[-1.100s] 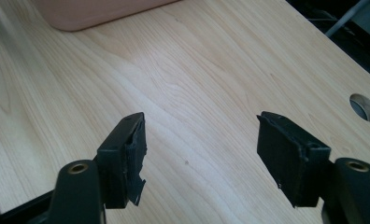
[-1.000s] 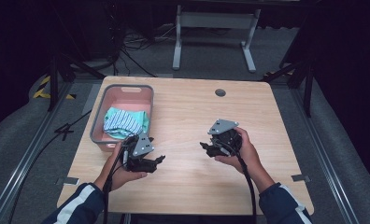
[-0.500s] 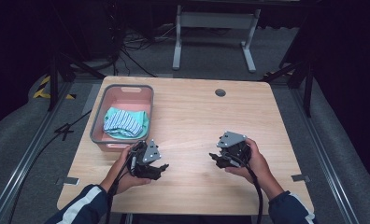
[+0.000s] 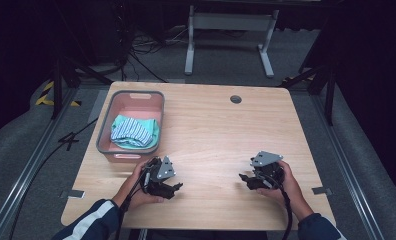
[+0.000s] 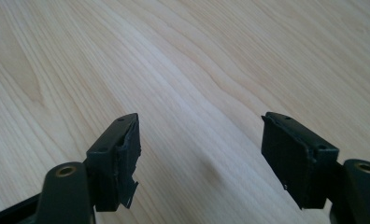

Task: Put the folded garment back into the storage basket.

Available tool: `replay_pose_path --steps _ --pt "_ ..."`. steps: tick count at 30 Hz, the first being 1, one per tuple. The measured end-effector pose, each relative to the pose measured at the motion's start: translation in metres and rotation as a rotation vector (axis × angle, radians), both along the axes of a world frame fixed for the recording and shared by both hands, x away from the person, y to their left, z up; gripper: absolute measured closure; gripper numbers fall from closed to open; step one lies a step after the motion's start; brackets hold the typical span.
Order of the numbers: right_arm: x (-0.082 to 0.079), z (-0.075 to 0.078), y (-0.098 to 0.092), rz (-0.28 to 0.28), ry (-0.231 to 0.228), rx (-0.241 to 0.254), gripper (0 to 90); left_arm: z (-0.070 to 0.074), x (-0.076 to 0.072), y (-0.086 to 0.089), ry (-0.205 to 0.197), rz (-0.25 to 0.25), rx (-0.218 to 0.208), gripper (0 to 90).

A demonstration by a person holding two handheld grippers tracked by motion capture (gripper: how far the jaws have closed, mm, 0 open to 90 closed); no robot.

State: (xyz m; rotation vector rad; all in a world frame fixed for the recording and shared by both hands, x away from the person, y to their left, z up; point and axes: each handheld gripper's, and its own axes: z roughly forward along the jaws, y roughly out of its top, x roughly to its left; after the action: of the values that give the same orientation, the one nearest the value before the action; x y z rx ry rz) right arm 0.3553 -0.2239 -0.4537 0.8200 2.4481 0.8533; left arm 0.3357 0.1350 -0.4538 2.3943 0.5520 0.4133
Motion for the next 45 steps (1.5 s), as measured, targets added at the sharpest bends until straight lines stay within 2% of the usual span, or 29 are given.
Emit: replay_pose_path --steps 5,8,11,15,18,19,20,26,34,45 --pt "-0.006 -0.009 -0.019 -0.043 0.009 0.037 27.3 -0.006 -0.002 -0.002 0.035 -0.022 0.002 21.9" --pt "-0.01 -0.015 -0.03 -0.059 0.021 0.064 26.2 -0.011 -0.003 -0.001 0.047 -0.059 -0.02 21.5" --pt "-0.014 -0.021 -0.038 -0.066 0.037 0.072 25.6 -0.017 -0.001 0.0 0.067 -0.057 -0.02 21.4" --pt "-0.017 -0.026 -0.048 -0.07 0.056 0.132 24.1 -0.021 -0.002 0.003 0.091 -0.063 -0.042 21.3" --pt "-0.019 -0.032 -0.055 -0.089 0.069 0.194 22.3 -0.026 0.0 0.008 0.12 -0.049 -0.095 20.4" --pt "-0.018 -0.032 -0.056 -0.093 0.072 0.201 21.3 -0.026 0.0 0.008 0.12 -0.049 -0.095 20.1" --pt "-0.018 -0.032 -0.056 -0.093 0.072 0.201 21.3 -0.029 0.0 0.011 0.124 -0.054 -0.128 20.1" --pt "-0.018 -0.033 -0.057 -0.094 0.074 0.2 20.4 -0.029 0.0 0.011 0.127 -0.047 -0.125 18.7" --pt "-0.017 -0.033 -0.057 -0.087 0.075 0.2 20.3 -0.029 -0.001 0.011 0.123 -0.012 -0.124 16.0" --pt "-0.016 -0.033 -0.058 -0.082 0.077 0.2 19.6 -0.029 -0.001 0.009 0.126 -0.013 -0.124 14.9"
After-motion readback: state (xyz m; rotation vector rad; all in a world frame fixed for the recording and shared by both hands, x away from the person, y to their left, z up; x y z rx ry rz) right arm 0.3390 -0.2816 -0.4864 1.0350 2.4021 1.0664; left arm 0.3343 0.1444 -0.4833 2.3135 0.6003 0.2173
